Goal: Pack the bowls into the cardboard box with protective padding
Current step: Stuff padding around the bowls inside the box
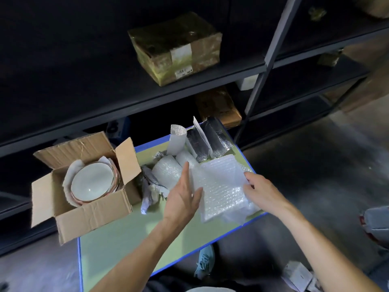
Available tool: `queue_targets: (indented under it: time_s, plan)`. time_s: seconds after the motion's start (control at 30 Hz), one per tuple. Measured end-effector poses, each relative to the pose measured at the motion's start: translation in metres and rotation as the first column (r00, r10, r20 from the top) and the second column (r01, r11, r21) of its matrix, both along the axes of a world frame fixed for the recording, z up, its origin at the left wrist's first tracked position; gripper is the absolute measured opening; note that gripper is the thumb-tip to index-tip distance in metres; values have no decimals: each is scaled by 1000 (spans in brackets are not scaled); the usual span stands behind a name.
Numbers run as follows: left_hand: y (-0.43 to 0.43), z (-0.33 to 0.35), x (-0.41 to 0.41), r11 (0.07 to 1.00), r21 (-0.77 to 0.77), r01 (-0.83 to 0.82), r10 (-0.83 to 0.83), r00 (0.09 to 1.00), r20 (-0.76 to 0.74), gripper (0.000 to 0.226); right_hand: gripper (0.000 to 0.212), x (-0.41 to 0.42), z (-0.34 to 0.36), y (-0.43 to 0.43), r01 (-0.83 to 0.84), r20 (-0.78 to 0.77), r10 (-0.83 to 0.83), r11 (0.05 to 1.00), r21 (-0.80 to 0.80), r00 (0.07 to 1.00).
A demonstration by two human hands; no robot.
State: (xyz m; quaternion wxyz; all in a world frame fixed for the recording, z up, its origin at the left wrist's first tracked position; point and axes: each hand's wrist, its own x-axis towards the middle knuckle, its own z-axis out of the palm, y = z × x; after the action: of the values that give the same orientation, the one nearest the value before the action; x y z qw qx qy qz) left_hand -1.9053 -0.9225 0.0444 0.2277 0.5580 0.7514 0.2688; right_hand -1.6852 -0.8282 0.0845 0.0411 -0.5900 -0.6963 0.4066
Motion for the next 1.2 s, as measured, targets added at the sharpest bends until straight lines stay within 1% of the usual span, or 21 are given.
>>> queue_targets:
  time_s: [0.13, 0.2, 0.27, 0.3, 0.37, 0.43, 0.5, 0.57, 0.63, 0.77, 0.83, 0.93, 1.07, 1.13, 1.2]
  plan:
    - [-13, 30, -17, 989, 103, -103, 89, 987, 131, 39, 29, -22, 23, -1, -75, -101, 79, 996, 42, 992]
    - [-21, 39, -28, 979, 108, -173, 153, 973, 172, 36, 27, -36, 31, -2, -118, -155, 124, 992, 50, 980]
    - [-29, 49, -40, 966, 95, -239, 214, 952, 218, 44, 20, -52, 39, -4, -182, -193, 191, 981, 60, 963]
    - [-32, 55, -44, 963, 92, -255, 227, 944, 241, 47, 21, -58, 41, -5, -204, -211, 213, 977, 63, 954]
    - [-42, 64, -58, 946, 99, -310, 269, 916, 298, 44, 17, -78, 48, -9, -242, -246, 256, 967, 85, 935]
    - [-52, 71, -74, 920, 111, -376, 321, 885, 336, 34, 19, -99, 56, -14, -248, -280, 273, 961, 120, 920]
    - [-64, 78, -90, 901, 128, -414, 354, 874, 331, 20, 12, -121, 65, -19, -265, -292, 301, 951, 157, 908]
    - [-76, 83, -104, 887, 113, -448, 386, 853, 353, 6, 7, -143, 71, -24, -309, -296, 348, 935, 171, 889]
    - [-89, 87, -118, 883, 101, -458, 401, 850, 342, 13, 8, -165, 76, -31, -357, -263, 394, 917, 178, 881]
    - [-115, 88, -152, 881, 55, -470, 443, 860, 252, 3, 18, -204, 87, -45, -434, -253, 476, 877, 206, 842]
    - [-127, 89, -168, 879, 54, -474, 451, 863, 228, 7, 14, -222, 89, -50, -453, -236, 494, 867, 208, 837]
    - [-143, 95, -187, 906, 43, -421, 406, 893, 197, 18, 13, -250, 92, -57, -458, -197, 509, 852, 252, 838]
    - [-157, 98, -210, 948, 26, -316, 313, 945, 96, 33, 15, -287, 105, -69, -506, -151, 553, 822, 262, 820]
    - [-164, 100, -218, 961, 80, -266, 258, 962, 89, 34, 15, -306, 113, -75, -509, -153, 566, 808, 295, 810]
    - [-170, 105, -225, 961, 167, -218, 199, 972, 123, 37, 15, -325, 121, -81, -521, -148, 598, 775, 359, 788]
